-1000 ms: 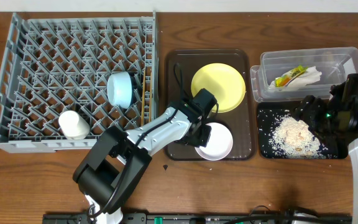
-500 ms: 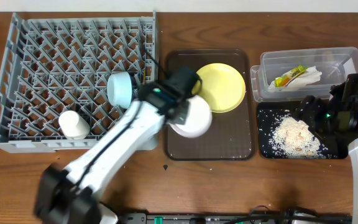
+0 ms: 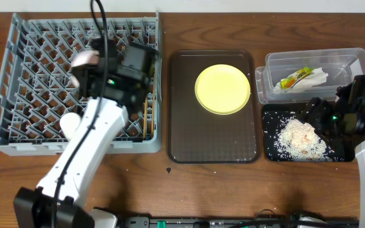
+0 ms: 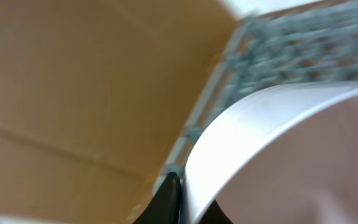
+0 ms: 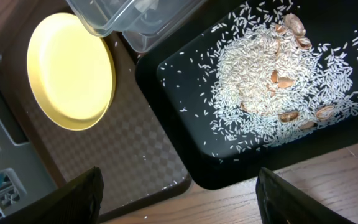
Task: Sort waste into correct bins and load items into the dishwasher
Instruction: 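Carry the white bowl to the dish rack and release it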
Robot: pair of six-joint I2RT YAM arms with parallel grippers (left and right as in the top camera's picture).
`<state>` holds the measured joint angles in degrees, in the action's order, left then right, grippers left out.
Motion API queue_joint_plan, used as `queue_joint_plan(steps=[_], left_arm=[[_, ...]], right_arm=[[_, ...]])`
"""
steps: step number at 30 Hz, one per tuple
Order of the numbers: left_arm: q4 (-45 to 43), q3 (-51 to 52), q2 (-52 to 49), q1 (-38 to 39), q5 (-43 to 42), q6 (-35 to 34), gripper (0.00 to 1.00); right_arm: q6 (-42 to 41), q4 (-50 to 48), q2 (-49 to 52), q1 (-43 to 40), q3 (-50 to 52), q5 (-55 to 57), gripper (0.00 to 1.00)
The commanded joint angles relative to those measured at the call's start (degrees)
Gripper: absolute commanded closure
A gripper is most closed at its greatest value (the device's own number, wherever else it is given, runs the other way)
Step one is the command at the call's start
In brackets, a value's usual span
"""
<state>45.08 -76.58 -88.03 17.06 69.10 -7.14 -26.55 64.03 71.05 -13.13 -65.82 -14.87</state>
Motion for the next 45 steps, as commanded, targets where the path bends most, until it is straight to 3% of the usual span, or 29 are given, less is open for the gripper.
queue_joint_plan(steps=[1,14,19,32,36,39,41,43,45], left_arm=[[-0.4,-0.3,-3.1,-5.4,7.4,2.8,0.93],[-5.9,-0.3,-16.0,-12.0,7.8,2.9,0.93],[-8.9,-0.3,-20.5,-12.2,13.5,3.7,0.93],[-11.4,-0.4,-26.7,-10.8,12.3,3.7,0.92],[-11.5,-0.4,-26.4,-9.9,7.5,3.7,0.91],[-11.5,-0.4,-26.1,-9.2,5.3,3.7,0.83],[-11.5,-0.4,-25.2,-8.5,2.2,3.7,0.67],[-11.3,-0.4,-22.4,-7.2,-5.2,3.7,0.53],[-11.0,-0.4,-19.6,-6.2,-12.2,3.7,0.5]], right_arm=[[0.9,0.0,-0.2,0.1,0.1,-0.4,0.23],[1.0,-0.1,-0.2,0.1,0.1,-0.4,0.23],[1.4,0.1,-0.2,0.1,0.1,-0.4,0.23],[1.6,0.0,-0.2,0.1,0.1,-0.4,0.23],[1.6,0.0,-0.2,0.1,0.1,-0.4,0.23],[1.6,0.0,-0.2,0.1,0.1,-0.4,0.23],[1.6,0.0,-0.2,0.1,0.1,-0.4,0.22],[1.6,0.0,-0.2,0.1,0.1,-0.4,0.22],[1.6,0.0,-0.2,0.1,0.1,-0.4,0.22]])
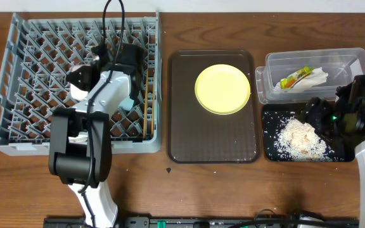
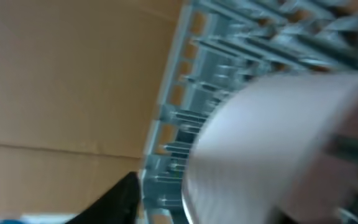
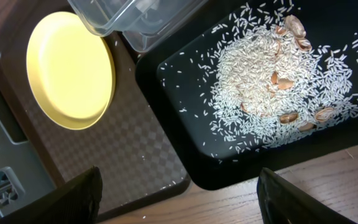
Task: Sort waste into correct bins and load items into the dishwasher
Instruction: 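Carry the white bowl to the dish rack and release it, then reach the left gripper to the yellow plate edge and grasp it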
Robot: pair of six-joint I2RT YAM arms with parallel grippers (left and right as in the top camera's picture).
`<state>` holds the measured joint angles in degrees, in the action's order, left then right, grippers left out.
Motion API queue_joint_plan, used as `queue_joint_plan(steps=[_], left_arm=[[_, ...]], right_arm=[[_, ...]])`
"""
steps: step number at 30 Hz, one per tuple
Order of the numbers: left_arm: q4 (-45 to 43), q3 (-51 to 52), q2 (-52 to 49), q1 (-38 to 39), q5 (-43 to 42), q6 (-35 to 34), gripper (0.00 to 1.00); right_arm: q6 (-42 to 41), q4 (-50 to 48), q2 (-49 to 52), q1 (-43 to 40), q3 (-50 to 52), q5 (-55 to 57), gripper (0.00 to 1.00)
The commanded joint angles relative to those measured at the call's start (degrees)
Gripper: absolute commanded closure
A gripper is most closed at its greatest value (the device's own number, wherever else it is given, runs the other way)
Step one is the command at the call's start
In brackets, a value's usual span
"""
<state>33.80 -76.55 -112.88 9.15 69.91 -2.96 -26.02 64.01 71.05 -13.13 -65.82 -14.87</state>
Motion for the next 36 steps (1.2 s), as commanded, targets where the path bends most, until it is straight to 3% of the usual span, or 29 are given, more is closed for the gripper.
queue_joint_plan(steps=[1,5,13,19,25,32,36], left_arm=[[0.4,-0.4,6.8,2.1,-16.8,-0.5,0.48],[1.7,-0.4,13.6,4.0,-30.8,-0.5,0.42],[5.2,-0.4,25.6,8.4,-53.6,-3.6,0.4],[3.5,-0.4,24.5,15.1,-76.0,-6.5,0.41],[-2.1,-0.4,17.5,22.4,-76.1,-12.5,0.38],[-5.0,-0.4,4.9,24.8,-76.1,-33.7,0.37],[-7.2,-0.4,0.8,24.7,-76.1,-34.6,0.37]], right_arm=[[1.0,0.1,-0.2,0.1,0.1,-0.4,0.22],[1.0,0.1,-0.2,0.1,0.1,-0.4,0.22],[1.0,0.1,-0.2,0.1,0.1,-0.4,0.22],[1.0,0.0,-0.2,0.1,0.1,-0.4,0.22],[1.0,0.1,-0.2,0.1,0.1,-0.4,0.22],[1.0,0.1,-0.2,0.1,0.1,-0.4,0.22],[1.0,0.1,-0.2,0.1,0.1,-0.4,0.22]])
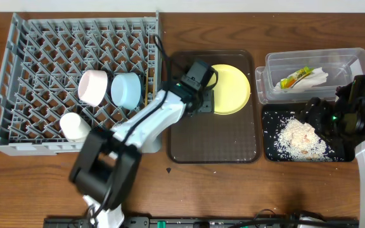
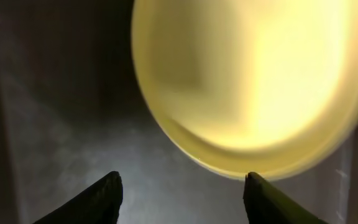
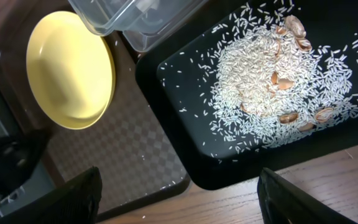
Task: Sort waste into correct bins and load items into the dishwasher
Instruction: 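Reach the left gripper to the yellow plate edge and grasp it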
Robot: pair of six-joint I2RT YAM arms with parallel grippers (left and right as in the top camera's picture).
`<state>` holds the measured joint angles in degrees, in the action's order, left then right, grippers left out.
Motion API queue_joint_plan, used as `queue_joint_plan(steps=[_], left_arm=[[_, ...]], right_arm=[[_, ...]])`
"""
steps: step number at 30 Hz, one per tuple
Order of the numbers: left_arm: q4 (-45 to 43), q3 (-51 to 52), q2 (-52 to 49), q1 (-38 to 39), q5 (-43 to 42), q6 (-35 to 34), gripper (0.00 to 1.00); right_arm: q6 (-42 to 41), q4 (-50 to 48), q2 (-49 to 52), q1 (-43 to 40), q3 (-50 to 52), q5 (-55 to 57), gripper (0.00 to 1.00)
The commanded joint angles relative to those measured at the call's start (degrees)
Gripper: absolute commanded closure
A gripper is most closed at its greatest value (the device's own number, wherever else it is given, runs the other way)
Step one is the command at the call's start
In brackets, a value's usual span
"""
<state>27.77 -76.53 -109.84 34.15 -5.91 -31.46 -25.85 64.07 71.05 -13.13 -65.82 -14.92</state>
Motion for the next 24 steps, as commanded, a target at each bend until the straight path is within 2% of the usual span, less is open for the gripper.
queue_joint_plan(steps=[1,4,5,8,11,14,17,20,22,24], left_arm=[[-1.7,-0.4,-2.7,-0.3,-0.3,-6.2,0.37],[-2.4,-0.4,-3.8,-0.3,-0.3,-6.1,0.38],[-2.4,-0.4,-4.0,-0.3,-0.2,-6.0,0.38],[-2.4,-0.4,-4.1,-0.3,1.4,-4.4,0.47],[-0.5,-0.4,-4.3,-0.3,3.7,-1.4,0.49],[1.6,-0.4,-4.5,-0.3,5.4,0.4,0.5],[3.6,-0.4,-4.5,-0.3,5.3,1.3,0.51],[6.5,-0.4,-4.1,-0.3,4.6,1.3,0.56],[8.7,-0.4,-2.7,-0.3,2.1,1.3,0.56],[10.1,-0.4,-0.9,-0.3,-0.7,2.2,0.56]], right_arm=[[0.9,0.0,-0.2,0.2,0.1,-0.4,0.22],[5.2,-0.4,-0.2,2.5,0.1,-4.4,0.3],[6.3,-0.4,-0.2,3.7,0.1,-5.8,0.31],[6.1,-0.5,-0.2,9.1,0.5,-6.2,0.31],[3.8,-3.6,-0.2,17.5,2.2,-6.1,0.31],[-1.1,-8.8,-0.2,23.3,5.0,-4.3,0.32],[-11.7,-14.8,-0.1,28.2,9.4,1.1,0.38],[-18.3,-23.6,0.6,31.9,14.6,4.9,0.42],[-20.9,-29.4,1.9,33.8,17.4,6.4,0.53],[-25.3,-32.6,4.2,34.8,19.1,8.7,0.53]])
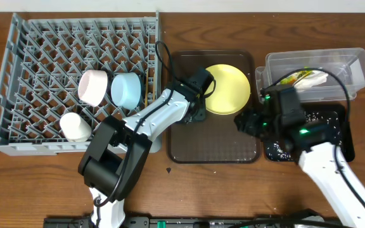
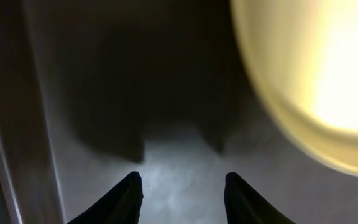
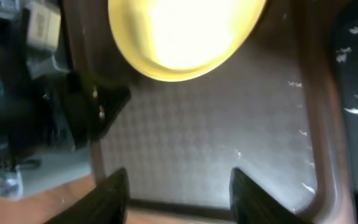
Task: Sort waste into correct bins and load items into the dishwasher
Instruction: 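Reach the left gripper to the yellow plate edge and grasp it, then lift the yellow plate, grasping its right edge with the right gripper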
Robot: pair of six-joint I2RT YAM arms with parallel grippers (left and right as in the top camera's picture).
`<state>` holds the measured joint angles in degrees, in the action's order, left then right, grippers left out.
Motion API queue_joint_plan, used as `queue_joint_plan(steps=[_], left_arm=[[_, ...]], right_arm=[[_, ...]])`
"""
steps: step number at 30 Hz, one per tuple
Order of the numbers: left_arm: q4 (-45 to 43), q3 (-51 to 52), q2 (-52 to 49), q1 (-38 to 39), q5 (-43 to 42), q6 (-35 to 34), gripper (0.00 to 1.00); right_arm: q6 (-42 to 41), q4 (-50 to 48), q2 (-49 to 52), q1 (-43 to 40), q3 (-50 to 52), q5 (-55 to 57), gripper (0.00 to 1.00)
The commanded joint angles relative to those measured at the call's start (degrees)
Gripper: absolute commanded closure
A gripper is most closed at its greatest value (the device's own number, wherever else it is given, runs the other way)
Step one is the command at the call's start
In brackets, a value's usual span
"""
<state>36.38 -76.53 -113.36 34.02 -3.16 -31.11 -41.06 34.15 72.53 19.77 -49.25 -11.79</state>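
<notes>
A yellow plate (image 1: 228, 88) lies at the back of the brown tray (image 1: 212, 142). My left gripper (image 2: 179, 186) hovers open and empty low over the tray at the plate's (image 2: 316, 81) left edge. My right gripper (image 3: 179, 186) is open and empty above the tray's right side, with the plate (image 3: 185, 31) ahead of it. In the grey dish rack (image 1: 18, 133) lie a pink cup (image 1: 94, 87), a blue bowl (image 1: 125, 90) and a white cup (image 1: 73, 125).
A clear bin (image 1: 347, 63) with a wrapper (image 1: 300, 77) stands at the back right. In front of it is a black tray (image 1: 334, 136) of spilled rice, largely covered by my right arm. The left gripper (image 3: 98, 106) shows in the right wrist view.
My right arm has moved left from over the black rice tray to the brown tray's right side. My left gripper has shifted a little to the plate's left edge, still open.
My left gripper held the pink cup over the dish rack, then lower among the rack's pegs. Later the cup lay in the rack beside the blue bowl and the gripper stood open by the yellow plate. Now both grippers are at the brown tray.
</notes>
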Motion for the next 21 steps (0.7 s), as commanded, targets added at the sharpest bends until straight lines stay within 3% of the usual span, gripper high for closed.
queue_joint_plan(steps=[1,6,15,17,21], left_arm=[[2.3,-0.4,3.8,-0.2,-4.4,2.2,0.57],[5.5,-0.4,13.0,-0.2,-4.6,2.4,0.55],[9.1,-0.4,33.6,-0.2,-3.6,4.6,0.47],[9.5,-0.4,36.1,-0.2,-3.2,4.6,0.46],[10.0,-0.4,38.8,-0.2,-3.2,5.2,0.46]], right_arm=[[-11.6,-4.0,4.0,2.0,2.9,6.3,0.53],[-12.4,-15.0,12.4,1.8,3.0,6.9,0.47],[-23.1,-28.1,26.3,1.4,3.0,6.9,0.5],[-23.7,-30.1,28.1,1.4,3.0,6.8,0.6],[-23.6,-29.5,29.0,1.4,2.9,4.1,0.97]])
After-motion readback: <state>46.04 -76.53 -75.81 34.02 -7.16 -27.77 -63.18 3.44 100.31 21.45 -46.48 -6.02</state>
